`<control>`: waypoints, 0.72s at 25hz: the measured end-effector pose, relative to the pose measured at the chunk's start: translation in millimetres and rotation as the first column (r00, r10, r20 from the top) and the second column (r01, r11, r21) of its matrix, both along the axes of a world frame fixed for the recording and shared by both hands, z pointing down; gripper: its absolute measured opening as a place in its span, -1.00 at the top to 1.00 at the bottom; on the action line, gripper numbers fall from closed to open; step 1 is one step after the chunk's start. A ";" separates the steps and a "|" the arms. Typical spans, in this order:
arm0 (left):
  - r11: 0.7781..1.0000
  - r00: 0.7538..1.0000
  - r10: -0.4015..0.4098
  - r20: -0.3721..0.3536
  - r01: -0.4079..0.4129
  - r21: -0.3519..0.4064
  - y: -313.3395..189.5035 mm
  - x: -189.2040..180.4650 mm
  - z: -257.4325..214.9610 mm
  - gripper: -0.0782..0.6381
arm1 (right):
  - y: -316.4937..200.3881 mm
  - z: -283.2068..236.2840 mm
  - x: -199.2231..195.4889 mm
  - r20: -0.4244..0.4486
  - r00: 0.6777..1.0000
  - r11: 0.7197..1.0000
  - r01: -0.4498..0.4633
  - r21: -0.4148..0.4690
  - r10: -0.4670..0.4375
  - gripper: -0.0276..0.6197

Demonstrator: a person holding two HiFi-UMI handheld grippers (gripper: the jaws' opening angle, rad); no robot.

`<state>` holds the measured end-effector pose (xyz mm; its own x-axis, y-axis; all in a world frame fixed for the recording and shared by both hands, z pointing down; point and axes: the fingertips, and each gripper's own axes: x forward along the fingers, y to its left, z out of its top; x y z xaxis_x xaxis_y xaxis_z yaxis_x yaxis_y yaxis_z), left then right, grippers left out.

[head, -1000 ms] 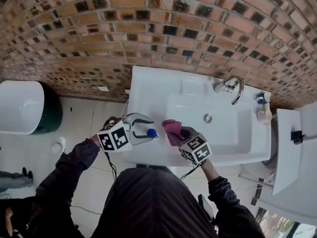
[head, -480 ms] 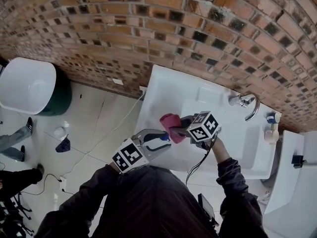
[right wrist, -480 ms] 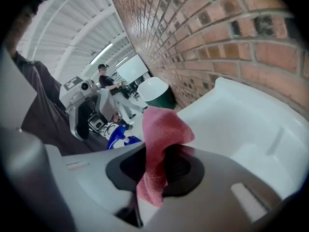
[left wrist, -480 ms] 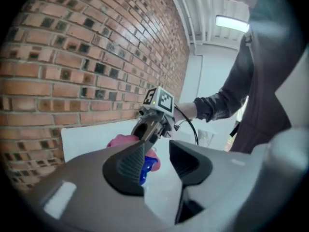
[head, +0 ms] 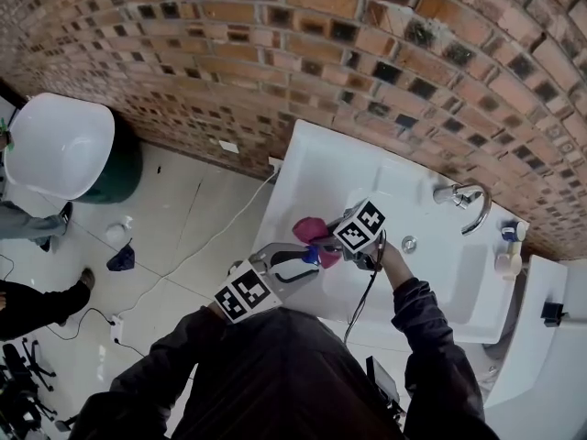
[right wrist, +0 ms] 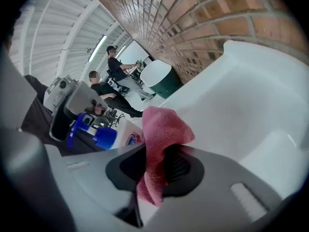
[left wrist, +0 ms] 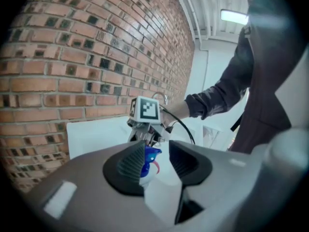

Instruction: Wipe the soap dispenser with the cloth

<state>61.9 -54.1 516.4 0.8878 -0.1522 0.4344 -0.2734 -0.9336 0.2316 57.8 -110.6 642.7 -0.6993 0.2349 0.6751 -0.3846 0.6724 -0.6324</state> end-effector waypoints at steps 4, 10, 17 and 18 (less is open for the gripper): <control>1.000 1.000 -0.006 0.009 0.005 0.009 1.0 0.6 0.0 0.34 | 3.5 32.1 2.1 -0.075 0.997 1.000 0.013 -0.007 -0.013 0.69; 1.000 1.000 -0.022 0.011 0.022 0.009 1.6 -1.1 0.2 0.34 | 1.4 32.7 3.4 -0.121 0.992 0.996 0.036 0.086 -0.026 0.69; 0.999 0.999 -0.034 0.027 0.033 0.040 1.9 -1.0 1.3 0.35 | -33.5 -44.4 -20.7 0.006 0.975 0.935 0.210 0.286 -0.221 0.69; 0.998 0.999 -0.037 0.031 0.035 0.045 2.5 -1.0 1.5 0.34 | -32.8 -53.5 -28.1 0.018 0.959 0.919 0.266 0.292 -0.283 0.69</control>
